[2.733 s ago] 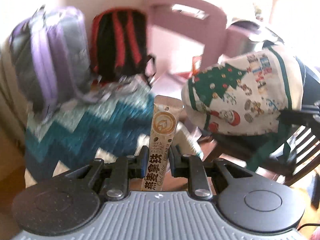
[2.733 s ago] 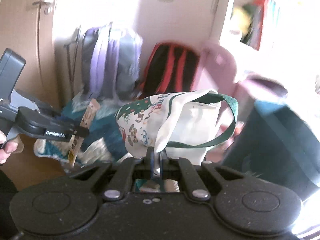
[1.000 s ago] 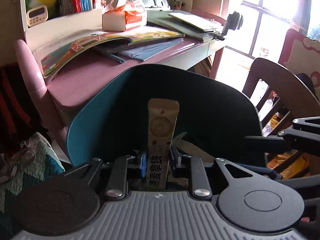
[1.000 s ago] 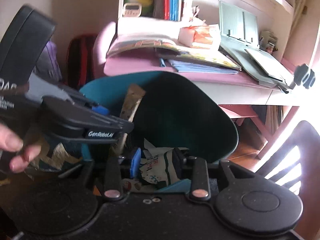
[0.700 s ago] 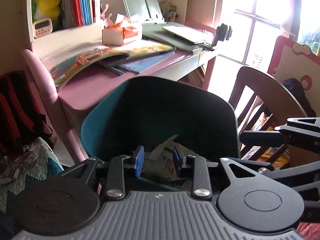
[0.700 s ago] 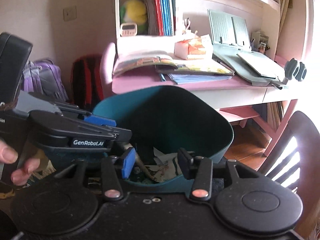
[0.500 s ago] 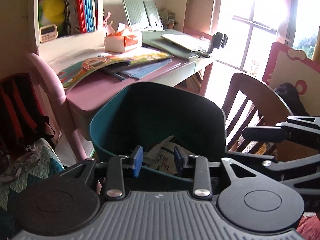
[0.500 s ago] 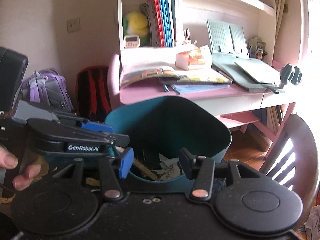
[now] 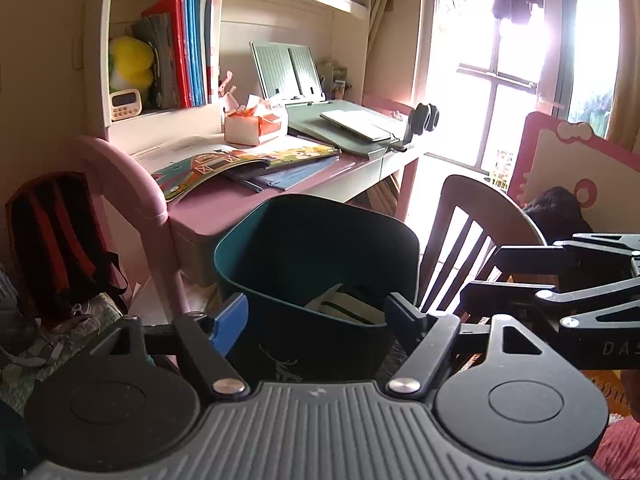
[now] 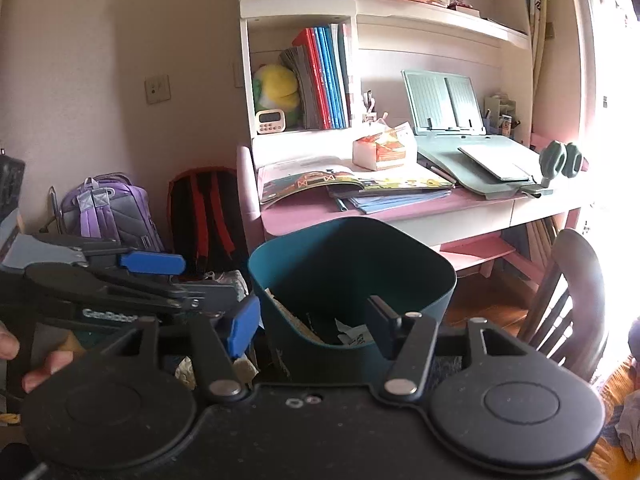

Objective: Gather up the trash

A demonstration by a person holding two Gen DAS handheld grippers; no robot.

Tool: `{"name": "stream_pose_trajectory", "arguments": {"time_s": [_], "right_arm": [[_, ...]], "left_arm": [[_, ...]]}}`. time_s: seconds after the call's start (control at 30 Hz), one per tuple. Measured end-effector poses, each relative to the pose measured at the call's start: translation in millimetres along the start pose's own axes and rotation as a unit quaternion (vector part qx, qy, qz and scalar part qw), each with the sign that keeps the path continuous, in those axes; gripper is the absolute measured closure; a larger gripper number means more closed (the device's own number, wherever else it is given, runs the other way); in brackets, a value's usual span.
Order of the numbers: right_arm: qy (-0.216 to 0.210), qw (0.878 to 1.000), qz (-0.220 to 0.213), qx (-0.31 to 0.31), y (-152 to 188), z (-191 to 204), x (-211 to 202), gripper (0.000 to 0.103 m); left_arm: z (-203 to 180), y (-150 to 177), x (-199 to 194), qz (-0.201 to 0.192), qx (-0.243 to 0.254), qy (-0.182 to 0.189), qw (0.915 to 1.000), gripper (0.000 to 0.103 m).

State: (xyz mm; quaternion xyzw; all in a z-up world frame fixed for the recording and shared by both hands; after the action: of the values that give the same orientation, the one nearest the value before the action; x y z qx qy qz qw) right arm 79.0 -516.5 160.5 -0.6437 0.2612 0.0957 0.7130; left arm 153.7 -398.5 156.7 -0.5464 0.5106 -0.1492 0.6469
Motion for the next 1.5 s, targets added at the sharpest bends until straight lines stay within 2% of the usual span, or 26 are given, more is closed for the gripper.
{"name": "stream_pose_trajectory", "arguments": {"time_s": [0.13,0.3,0.37,0.57,0.97,1.5], "right_arm": [[0.000,1.000,-0.004,0.000,3.3,8.6,-7.7,0.043],[0.016,1.000,-0.010,-0.005,7.5,17.3,-11.1,0.042],[0.020,1.000,-0.010,-0.007,8.0,19.5,-11.0,0.042],[0.030,0.999,-0.016,-0.001,4.8,18.7,-11.5,0.041],[0.033,0.999,-0.023,-0.001,0.4,21.5,-16.2,0.040],[0.048,0.999,-0.015,0.001,0.7,19.9,-18.5,0.040]], "left_arm": [[-0.8,4.3,-13.6,-0.005,0.004,0.000,1.0000,0.020],[5.0,7.1,-23.3,-0.014,-0.013,0.006,0.9998,0.008],[8.0,7.3,-25.3,-0.017,-0.015,0.002,0.9997,0.007],[15.5,6.6,-30.7,-0.021,-0.030,0.014,0.9992,0.006],[13.7,4.4,-40.7,-0.031,-0.022,0.013,0.9992,0.005],[11.9,4.9,-36.8,-0.023,-0.023,0.019,0.9993,0.005]]}}
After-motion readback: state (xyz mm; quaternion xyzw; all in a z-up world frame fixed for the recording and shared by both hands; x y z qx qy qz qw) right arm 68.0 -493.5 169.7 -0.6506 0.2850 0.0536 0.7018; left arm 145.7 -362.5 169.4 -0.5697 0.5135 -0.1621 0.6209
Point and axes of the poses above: each gripper's, at about its wrist camera, not at the fingertips, and x roughly the way its jaws point, z to its left, y to its underside, the point moved 7 cm from there along x, roughly the way its jaws point, and after that the axes turned 8 degrees about y, right-handed, at the moved point
